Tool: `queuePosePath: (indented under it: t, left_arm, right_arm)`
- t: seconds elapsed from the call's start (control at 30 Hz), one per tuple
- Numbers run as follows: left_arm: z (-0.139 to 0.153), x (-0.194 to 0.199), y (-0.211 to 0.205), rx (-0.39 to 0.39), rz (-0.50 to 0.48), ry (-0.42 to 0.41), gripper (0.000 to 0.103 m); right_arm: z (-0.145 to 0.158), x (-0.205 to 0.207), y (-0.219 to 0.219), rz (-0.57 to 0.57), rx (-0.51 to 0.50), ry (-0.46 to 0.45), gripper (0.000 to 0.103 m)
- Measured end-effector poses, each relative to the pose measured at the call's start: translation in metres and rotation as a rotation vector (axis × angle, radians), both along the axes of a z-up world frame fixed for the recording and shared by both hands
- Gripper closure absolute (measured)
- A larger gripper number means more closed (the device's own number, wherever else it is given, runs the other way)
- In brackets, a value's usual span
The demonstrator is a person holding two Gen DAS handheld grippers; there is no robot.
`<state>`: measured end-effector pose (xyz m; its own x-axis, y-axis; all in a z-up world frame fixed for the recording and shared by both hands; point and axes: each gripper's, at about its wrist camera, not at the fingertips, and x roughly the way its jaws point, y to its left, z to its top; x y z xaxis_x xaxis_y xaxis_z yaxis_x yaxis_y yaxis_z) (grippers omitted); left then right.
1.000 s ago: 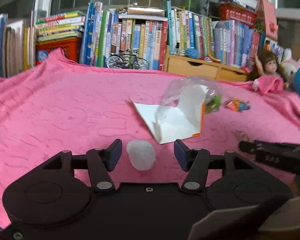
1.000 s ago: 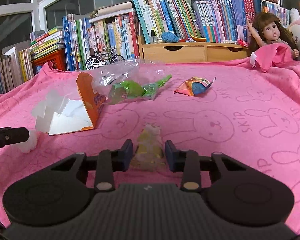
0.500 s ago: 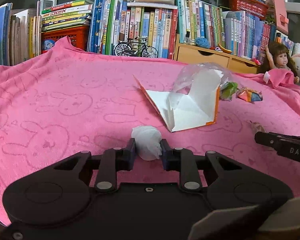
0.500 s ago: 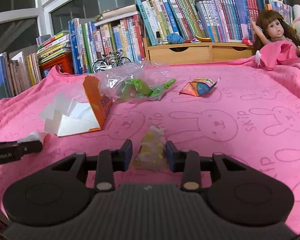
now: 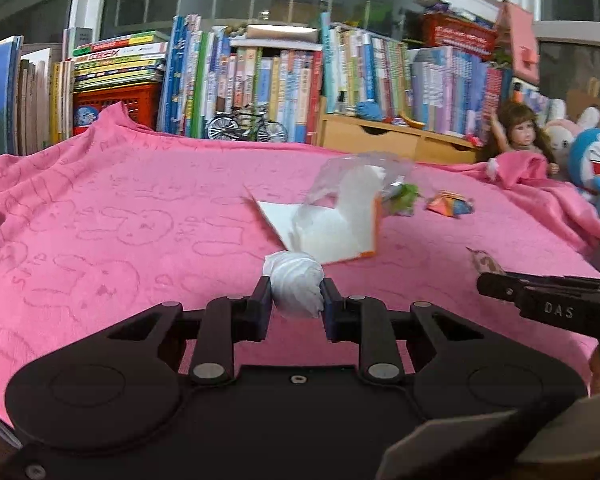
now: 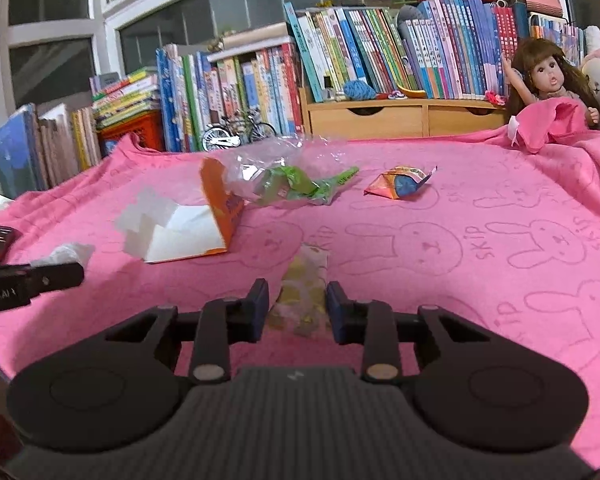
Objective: Collect trash
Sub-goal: 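Carry the tissue ball and clear wrapper past the towel edge over the bin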
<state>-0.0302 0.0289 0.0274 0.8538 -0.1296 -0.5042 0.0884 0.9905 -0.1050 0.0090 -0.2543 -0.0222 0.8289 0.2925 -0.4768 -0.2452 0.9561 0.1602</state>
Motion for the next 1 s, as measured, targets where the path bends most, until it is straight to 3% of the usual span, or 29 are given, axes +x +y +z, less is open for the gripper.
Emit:
queuePosePath:
  t: [0.27, 0.7, 1.0]
  left_arm:
    - [0.004, -0.06, -0.014, -0.005, -0.074, 0.013, 0.079]
    - [-0.034, -0.125, -0.023, -0.006, -0.114, 0.247, 0.079]
    - [-0.071, -0.134, -0.025, 0.013, -0.107, 0.387, 0.079]
  right_arm:
    - [0.004, -0.056, -0.003, 0.068, 0.043, 0.006, 0.067]
    - [-0.015, -0.14, 0.002, 0.132, 0.106, 0.083, 0.067]
    - [-0.052, -0.158, 0.017, 0.156, 0.093, 0.225, 0.067]
